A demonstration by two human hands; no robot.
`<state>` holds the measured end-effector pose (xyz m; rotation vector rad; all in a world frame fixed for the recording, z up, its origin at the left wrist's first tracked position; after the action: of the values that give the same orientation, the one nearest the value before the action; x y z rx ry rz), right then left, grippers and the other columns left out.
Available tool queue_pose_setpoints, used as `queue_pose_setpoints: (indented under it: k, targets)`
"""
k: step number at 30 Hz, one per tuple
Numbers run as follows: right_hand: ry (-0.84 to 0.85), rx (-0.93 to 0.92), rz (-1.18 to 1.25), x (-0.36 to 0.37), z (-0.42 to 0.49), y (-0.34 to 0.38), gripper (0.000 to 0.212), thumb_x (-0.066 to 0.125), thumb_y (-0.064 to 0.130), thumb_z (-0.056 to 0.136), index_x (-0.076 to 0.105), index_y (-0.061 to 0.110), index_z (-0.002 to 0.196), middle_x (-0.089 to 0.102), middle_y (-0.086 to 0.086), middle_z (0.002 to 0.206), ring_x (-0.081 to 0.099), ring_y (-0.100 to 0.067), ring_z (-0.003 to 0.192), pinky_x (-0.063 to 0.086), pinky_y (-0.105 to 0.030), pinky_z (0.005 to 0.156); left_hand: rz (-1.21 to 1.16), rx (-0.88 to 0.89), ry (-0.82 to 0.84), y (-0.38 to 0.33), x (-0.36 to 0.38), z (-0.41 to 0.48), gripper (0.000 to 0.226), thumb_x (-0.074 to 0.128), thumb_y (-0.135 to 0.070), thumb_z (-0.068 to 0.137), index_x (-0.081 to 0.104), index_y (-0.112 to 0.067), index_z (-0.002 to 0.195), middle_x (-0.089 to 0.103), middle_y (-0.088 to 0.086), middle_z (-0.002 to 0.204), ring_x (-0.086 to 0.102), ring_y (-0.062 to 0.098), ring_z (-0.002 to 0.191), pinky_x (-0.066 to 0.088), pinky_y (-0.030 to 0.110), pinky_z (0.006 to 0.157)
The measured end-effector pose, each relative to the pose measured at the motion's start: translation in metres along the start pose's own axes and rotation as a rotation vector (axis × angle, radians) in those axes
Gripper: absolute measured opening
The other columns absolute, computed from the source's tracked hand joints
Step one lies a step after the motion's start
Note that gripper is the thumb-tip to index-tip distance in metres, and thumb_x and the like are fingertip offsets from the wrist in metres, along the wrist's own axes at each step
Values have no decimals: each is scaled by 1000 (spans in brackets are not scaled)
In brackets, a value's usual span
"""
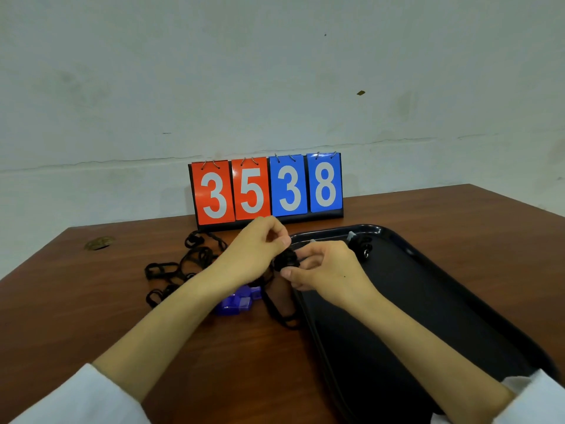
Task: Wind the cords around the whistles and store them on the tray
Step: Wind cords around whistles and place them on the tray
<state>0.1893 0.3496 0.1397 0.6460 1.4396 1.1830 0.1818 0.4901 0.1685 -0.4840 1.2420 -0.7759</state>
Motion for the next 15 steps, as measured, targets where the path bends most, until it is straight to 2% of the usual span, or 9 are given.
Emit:
queue_pose_setpoints:
  k: [2, 7, 11, 13, 15]
  targets:
    - [41, 20, -11, -1, 0, 2, 17, 76, 13, 75, 64, 17, 87, 71, -7, 80, 71, -15, 72, 59, -30, 71, -40, -32, 15, 3, 0, 0, 8, 48, -20, 95, 52, -23, 89, 55, -7, 93, 53, 10, 89, 43, 19, 69]
    - [159, 80, 45, -6, 0, 3, 15, 75, 10, 75, 65, 11, 87, 72, -11, 81, 70, -16, 69, 59, -28, 70, 8, 76, -28, 0, 13, -3, 6, 47, -19, 96, 50, -20, 90, 54, -6, 90, 52, 8, 84, 42, 15, 72]
    - [313, 144, 149, -12, 2, 5, 38, 71, 11, 79, 56, 15, 114, 69, -9, 87, 69, -16, 74, 59, -29, 72, -1, 153, -98, -4, 18, -4, 5, 57, -20, 90, 55, -24, 87, 58, -10, 89, 55, 5, 86, 45, 17, 74]
    - [361, 146, 60, -22, 4, 5, 30, 70, 15, 81, 59, 15, 109, 69, -5, 88, 68, -14, 76, 59, -30, 74, -41, 170, -86, -12, 26, -2, 2, 58, -22, 90, 60, -21, 89, 61, -9, 86, 58, 4, 85, 48, 18, 76]
    - [336, 120, -131, -41, 10, 1, 23, 68, 21, 82, 62, 14, 104, 69, -1, 87, 69, -10, 76, 59, -27, 72, -142, 132, -72, -22, 31, 9, 10, 51, -25, 93, 59, -20, 95, 64, -7, 86, 61, 3, 83, 49, 14, 75]
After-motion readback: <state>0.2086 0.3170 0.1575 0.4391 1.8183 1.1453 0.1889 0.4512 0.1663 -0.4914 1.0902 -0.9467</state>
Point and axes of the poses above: each hand's wrist, its own z-axis towards the middle knuckle, its own x-axis out of the palm, y = z × x, the point moved 2 cm from there along z, towards the middle knuckle
